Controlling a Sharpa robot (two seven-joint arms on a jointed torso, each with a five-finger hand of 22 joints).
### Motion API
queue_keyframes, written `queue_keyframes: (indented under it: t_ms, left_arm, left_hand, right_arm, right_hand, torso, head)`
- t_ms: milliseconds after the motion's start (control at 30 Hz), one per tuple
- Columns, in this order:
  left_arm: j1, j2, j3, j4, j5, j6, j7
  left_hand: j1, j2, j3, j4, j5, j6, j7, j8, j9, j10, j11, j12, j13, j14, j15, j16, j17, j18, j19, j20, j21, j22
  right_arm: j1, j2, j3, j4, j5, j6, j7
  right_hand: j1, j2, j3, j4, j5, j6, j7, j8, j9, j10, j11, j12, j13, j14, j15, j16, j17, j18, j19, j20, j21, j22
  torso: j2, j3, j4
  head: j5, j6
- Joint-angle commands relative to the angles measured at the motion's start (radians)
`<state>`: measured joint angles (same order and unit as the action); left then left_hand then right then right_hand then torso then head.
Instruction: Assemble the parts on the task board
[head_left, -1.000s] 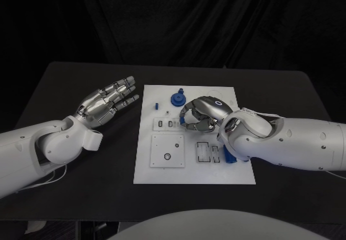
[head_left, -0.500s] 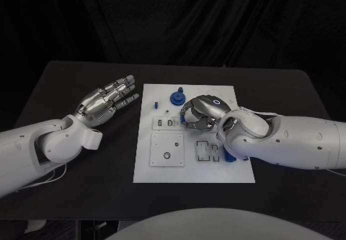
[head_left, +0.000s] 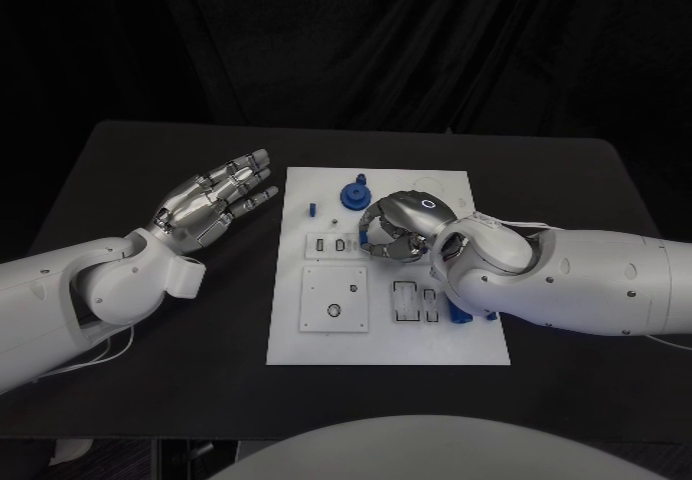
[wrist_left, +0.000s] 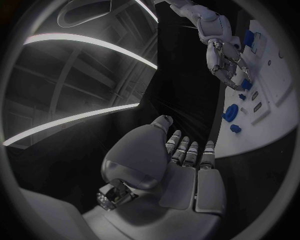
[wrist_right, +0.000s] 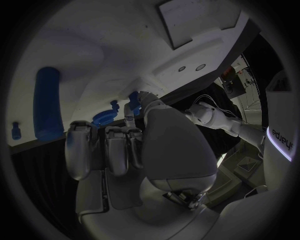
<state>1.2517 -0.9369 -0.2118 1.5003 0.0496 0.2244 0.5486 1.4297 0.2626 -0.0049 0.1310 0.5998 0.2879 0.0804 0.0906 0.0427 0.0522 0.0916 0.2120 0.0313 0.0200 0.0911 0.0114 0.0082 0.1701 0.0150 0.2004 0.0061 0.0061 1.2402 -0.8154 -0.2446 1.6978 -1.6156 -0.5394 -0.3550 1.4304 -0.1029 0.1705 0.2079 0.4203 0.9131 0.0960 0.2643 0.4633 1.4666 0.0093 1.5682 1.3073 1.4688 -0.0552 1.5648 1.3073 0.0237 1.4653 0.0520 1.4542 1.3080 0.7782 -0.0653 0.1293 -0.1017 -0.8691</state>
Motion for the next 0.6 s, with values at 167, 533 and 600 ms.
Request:
queue_keyframes:
  t_ms: [167,533,600]
  left_arm:
    - [-0.001,0.003,0.001,-0.001,0.004,0.007,0.015]
    - [-0.002,0.005,0.001,-0.004,0.004,0.009,0.014]
    - [-0.002,0.005,0.001,-0.005,0.004,0.010,0.014]
  left_hand:
    - [-0.010,0.000,0.006,0.002,-0.003,0.001,0.003,0.003,0.000,0.002,0.004,0.005,0.001,-0.001,0.004,0.003,0.001,0.011,0.000,0.009,0.003,0.001]
    - [-0.010,0.000,0.008,0.003,-0.004,-0.001,0.003,0.002,0.000,0.002,0.004,0.003,0.001,-0.001,0.005,0.002,0.001,0.011,0.000,0.009,0.003,0.001]
    - [-0.010,0.000,0.008,0.003,-0.004,-0.001,0.003,0.002,0.000,0.002,0.004,0.003,0.001,-0.001,0.005,0.002,0.001,0.011,0.000,0.009,0.003,0.001]
  right_arm:
    - [-0.003,0.003,-0.002,-0.007,-0.010,0.053,-0.017]
    - [-0.003,0.006,-0.002,-0.012,-0.010,0.068,-0.020]
    - [-0.003,0.006,-0.002,-0.012,-0.010,0.069,-0.019]
  right_hand:
    - [-0.019,-0.006,0.001,-0.001,-0.075,-0.028,0.009,-0.029,-0.029,0.104,0.011,0.003,0.263,0.098,0.010,-0.008,0.251,0.008,0.042,0.012,-0.010,0.221]
    - [-0.033,-0.016,-0.018,-0.001,-0.174,-0.076,0.016,-0.062,-0.054,0.104,0.008,0.003,0.263,0.097,0.008,-0.011,0.248,0.009,0.040,0.011,-0.014,0.219]
    - [-0.034,-0.017,-0.020,-0.001,-0.180,-0.079,0.016,-0.064,-0.056,0.104,0.009,0.003,0.263,0.097,0.008,-0.011,0.249,0.009,0.040,0.012,-0.015,0.219]
  torso:
    - [0.000,0.0000,0.0000]
    - [0.000,-0.0001,0.0002]
    - [0.000,0.0000,0.0000]
  head:
    - [0.001,0.000]
    - [0.001,-0.001]
    - [0.001,-0.002]
